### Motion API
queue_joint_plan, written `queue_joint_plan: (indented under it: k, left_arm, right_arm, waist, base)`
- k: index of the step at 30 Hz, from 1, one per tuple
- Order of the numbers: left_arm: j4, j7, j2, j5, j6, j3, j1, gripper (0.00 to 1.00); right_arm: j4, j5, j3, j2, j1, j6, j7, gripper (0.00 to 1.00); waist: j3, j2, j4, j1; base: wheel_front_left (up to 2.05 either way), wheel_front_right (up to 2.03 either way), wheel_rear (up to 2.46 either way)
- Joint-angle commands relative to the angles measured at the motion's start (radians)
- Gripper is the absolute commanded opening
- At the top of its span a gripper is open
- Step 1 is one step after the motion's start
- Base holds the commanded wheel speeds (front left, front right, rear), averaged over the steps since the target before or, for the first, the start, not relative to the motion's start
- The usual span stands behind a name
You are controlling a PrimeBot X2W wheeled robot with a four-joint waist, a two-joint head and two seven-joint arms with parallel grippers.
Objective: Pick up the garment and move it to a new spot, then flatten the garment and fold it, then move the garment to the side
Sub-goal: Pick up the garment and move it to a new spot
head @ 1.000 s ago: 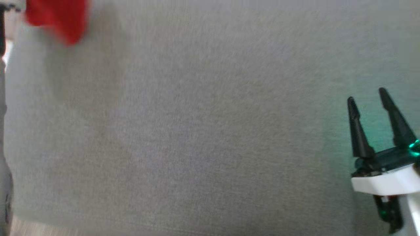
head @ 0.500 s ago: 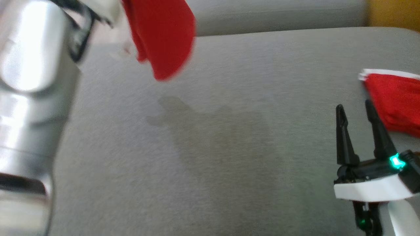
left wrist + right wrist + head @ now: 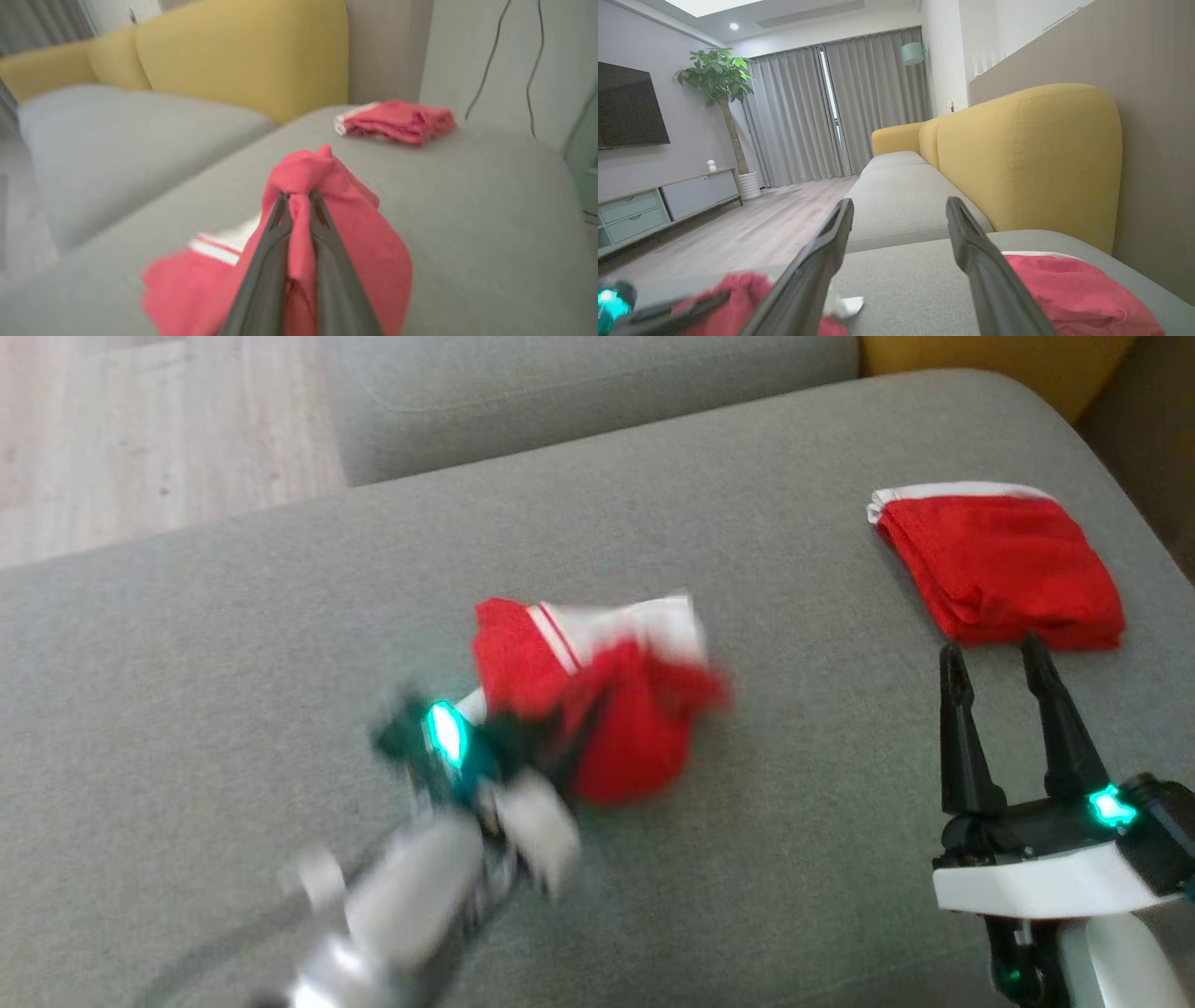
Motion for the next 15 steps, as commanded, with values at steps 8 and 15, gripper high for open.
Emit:
queue_joint_plan:
  k: [8, 15]
  left_arm:
    - [0.004, -0.063, -0.041, -0.122, 0.014, -0.068, 0.205, 1.00]
    - [-0.144, -0.073, -0.033, -0.100, 0.175, -0.018, 0.254, 1.00]
  right_arm:
    - [-0.013, 0.003, 0.000, 0.007, 0.025, -0.001, -0.011, 1.00]
    - [0.025, -0.011, 0.005, 0.019, 0.076, -0.001, -0.011, 1.00]
  waist:
    - [-0.003, -0.0001, 0.036, 0.0000]
    - [-0.106, -0.0001, 0.124, 0.0000]
  base:
    - [0.00, 0.00, 0.00]
    - [0.00, 0.00, 0.00]
